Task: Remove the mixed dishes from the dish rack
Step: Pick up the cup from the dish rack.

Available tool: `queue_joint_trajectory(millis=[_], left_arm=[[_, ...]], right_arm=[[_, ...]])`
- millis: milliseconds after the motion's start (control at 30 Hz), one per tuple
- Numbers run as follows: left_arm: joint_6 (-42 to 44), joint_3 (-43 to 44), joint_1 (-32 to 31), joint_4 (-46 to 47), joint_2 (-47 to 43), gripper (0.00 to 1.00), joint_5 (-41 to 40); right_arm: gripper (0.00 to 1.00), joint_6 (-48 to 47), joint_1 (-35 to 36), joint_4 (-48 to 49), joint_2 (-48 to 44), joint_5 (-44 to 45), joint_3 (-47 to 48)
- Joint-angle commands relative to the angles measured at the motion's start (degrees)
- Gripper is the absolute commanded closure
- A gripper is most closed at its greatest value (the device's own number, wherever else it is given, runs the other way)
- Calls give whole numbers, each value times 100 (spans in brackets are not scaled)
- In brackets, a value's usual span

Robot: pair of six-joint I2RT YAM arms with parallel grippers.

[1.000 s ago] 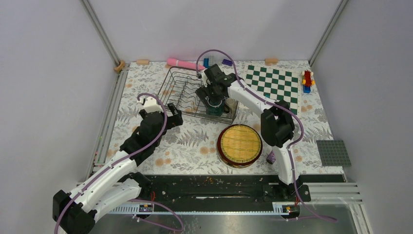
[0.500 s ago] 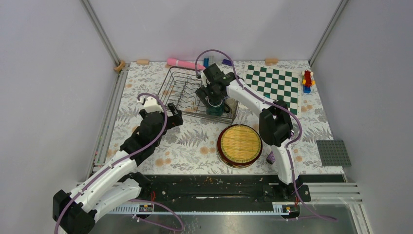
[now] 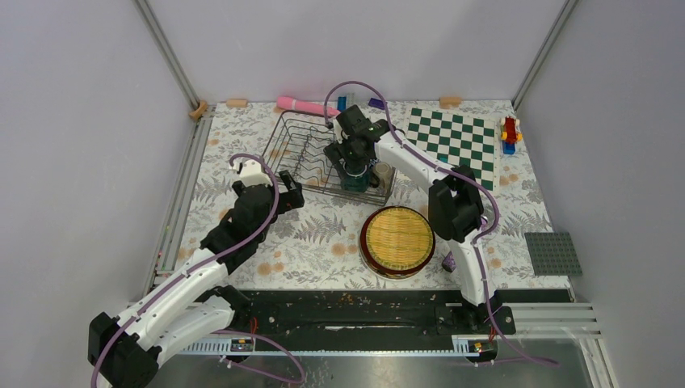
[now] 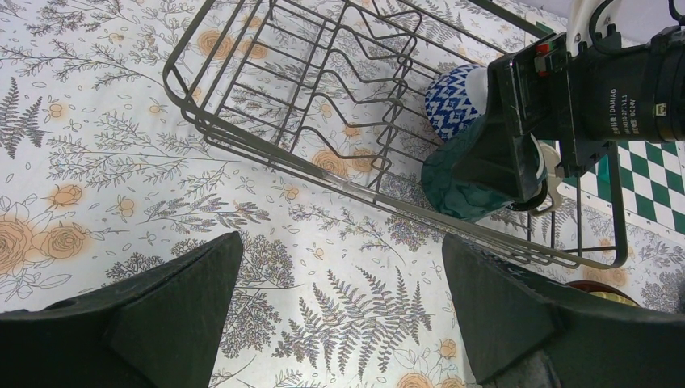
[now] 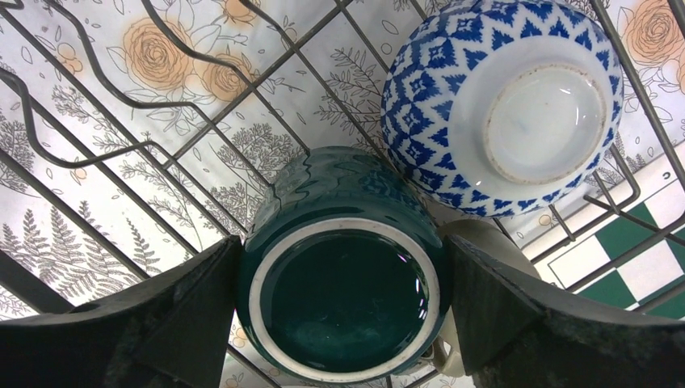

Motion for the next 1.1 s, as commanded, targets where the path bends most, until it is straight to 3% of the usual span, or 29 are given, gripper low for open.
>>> queue_joint_trajectory(millis=[0,200,333,600,1067], left_arm=[[58,-30,2,323,-30,1,-27],[34,-60,2,335,-98,1,-22],[21,-79,2,354,-131,1,8],[3,-112,2,393,-186,1,72],[-79,-216,4,538,-342,1,366]], right_arm=[[26,159,54,-27,11,-139,-48],[66,349,51,785,-567,-139,-565],[80,609,52,1449,-1035,-12,-969],[92,1266,5,2569,-1828,-28,-1694],[100,3461,-480,5065,-2967,-797,-3349]])
